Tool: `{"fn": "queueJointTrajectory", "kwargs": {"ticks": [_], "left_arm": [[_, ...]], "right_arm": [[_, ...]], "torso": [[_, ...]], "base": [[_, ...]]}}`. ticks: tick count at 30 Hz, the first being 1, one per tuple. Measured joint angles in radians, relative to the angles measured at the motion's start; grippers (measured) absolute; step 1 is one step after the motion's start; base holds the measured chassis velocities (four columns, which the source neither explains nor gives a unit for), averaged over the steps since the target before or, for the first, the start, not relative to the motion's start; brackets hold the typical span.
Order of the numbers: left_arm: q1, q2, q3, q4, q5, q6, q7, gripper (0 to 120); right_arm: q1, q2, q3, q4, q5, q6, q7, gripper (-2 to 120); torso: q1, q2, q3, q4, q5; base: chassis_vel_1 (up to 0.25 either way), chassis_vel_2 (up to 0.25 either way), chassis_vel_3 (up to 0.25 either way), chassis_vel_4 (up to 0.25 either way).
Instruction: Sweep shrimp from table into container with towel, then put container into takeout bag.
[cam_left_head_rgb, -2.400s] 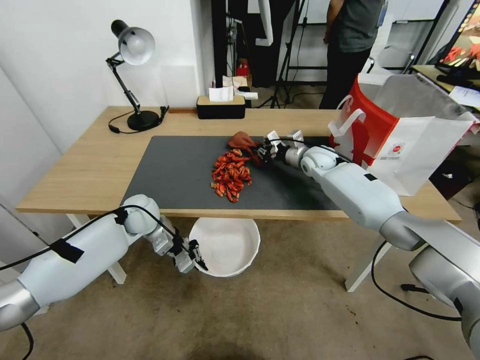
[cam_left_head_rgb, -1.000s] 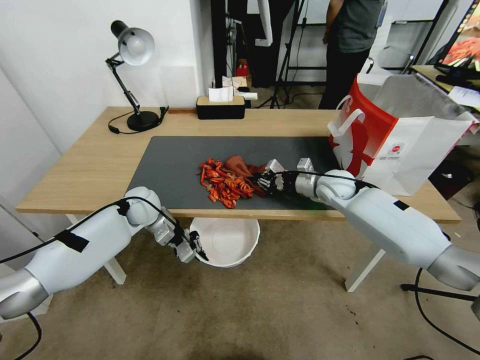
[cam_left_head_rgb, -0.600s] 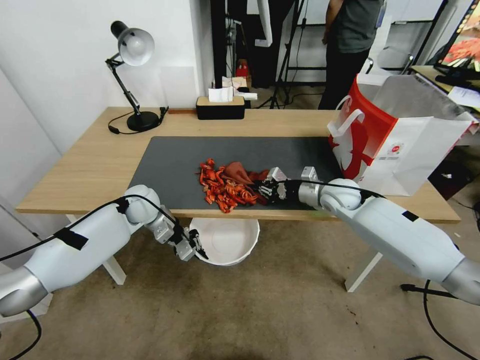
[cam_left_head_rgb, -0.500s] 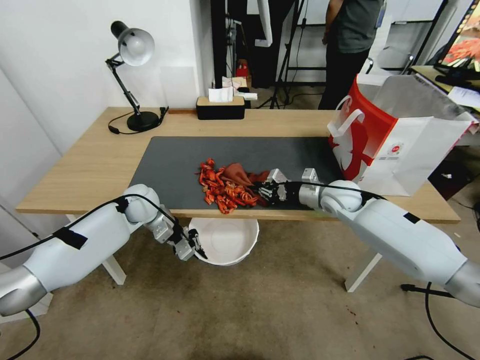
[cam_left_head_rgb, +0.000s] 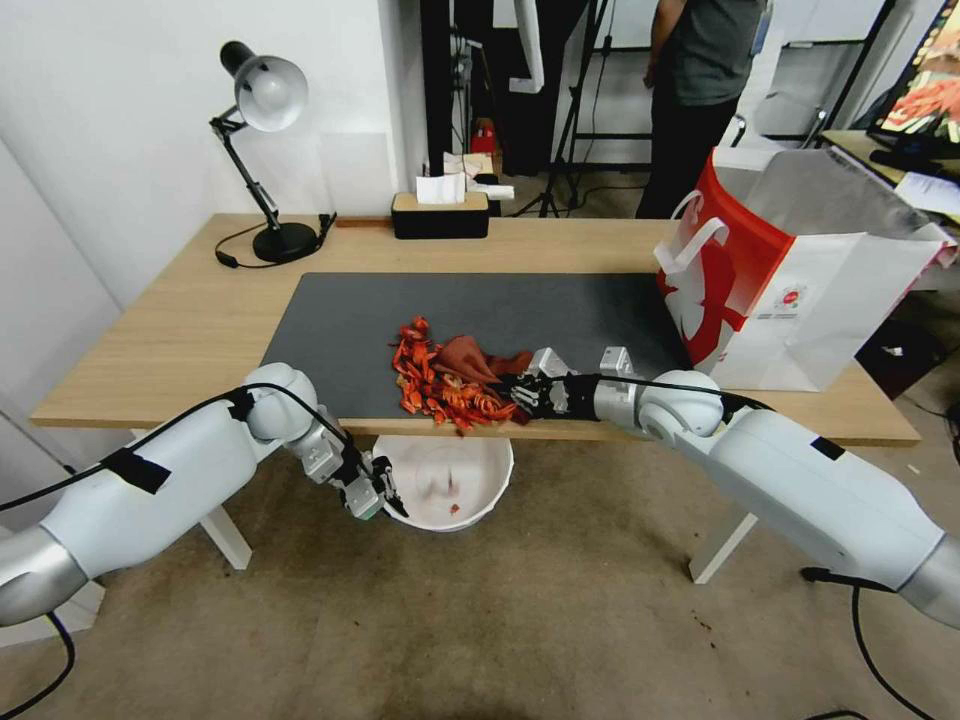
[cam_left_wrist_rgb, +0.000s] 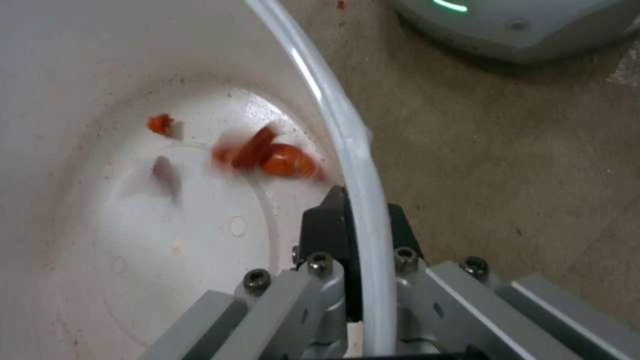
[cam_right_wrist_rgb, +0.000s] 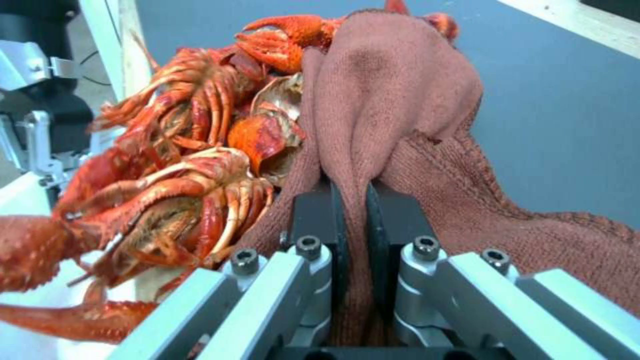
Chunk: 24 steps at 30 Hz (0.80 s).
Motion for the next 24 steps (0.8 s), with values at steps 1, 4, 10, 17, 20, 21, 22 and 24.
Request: {"fn": "queueJointTrajectory", "kwargs": {"ticks": [1,4,10,17,20,21,22,24], "left_arm": [[-0.004,0.004,0.001,0.0,0.0,0.0,0.0,0],[-0.006,0.009,0.002,0.0,-0.002,0.0,0.0,0],[-0.007,0.007,0.002,0.004,-0.005,0.0,0.0,0],[-0.013,0.002,0.01,0.014,-0.016,-0.003,0.0,0],[-0.014,0.002,0.01,0.015,-0.017,-0.004,0.001,0],[-0.014,0.002,0.01,0.015,-0.017,-0.004,0.001,0],[-0.014,0.002,0.011,0.016,-0.018,-0.005,0.001,0],[-0.014,0.002,0.011,0.017,-0.018,-0.005,0.001,0]], "right_arm": [[-0.002,-0.002,0.0,0.008,0.0,-0.001,0.001,5],[-0.008,-0.003,-0.001,0.023,0.0,-0.003,0.005,5],[-0.011,0.008,-0.008,0.034,0.0,-0.007,0.015,5],[-0.017,0.023,-0.008,0.04,-0.001,-0.008,0.028,5],[-0.021,0.026,-0.005,0.04,-0.001,-0.008,0.031,5],[-0.021,0.026,-0.005,0.04,-0.001,-0.008,0.031,5],[-0.027,0.028,0.0,0.043,-0.002,-0.009,0.033,5],[-0.033,0.03,0.004,0.047,-0.003,-0.009,0.035,5]], "torso": [[0.0,0.0,0.0,0.0,-0.0001],[0.0,0.0,0.0,0.0,0.0],[0.0,0.0,0.0,-0.0001,-0.0001],[0.0,0.0,0.0,0.0,0.0],[0.0,0.0,0.0,0.0,-0.0001],[0.0,0.0,0.0,0.0,-0.0001],[0.0,0.0,0.0,0.0,-0.0001],[0.0,0.0,0.0,0.0,0.0]], "base": [[0.0,0.0,0.0,0.0],[0.0,0.0,0.0,0.0],[0.0,0.0,0.0,0.0],[0.0,0.0,0.0,0.0],[0.0,0.0,0.0,0.0],[0.0,0.0,0.0,0.0],[0.0,0.0,0.0,0.0],[0.0,0.0,0.0,0.0]]}}
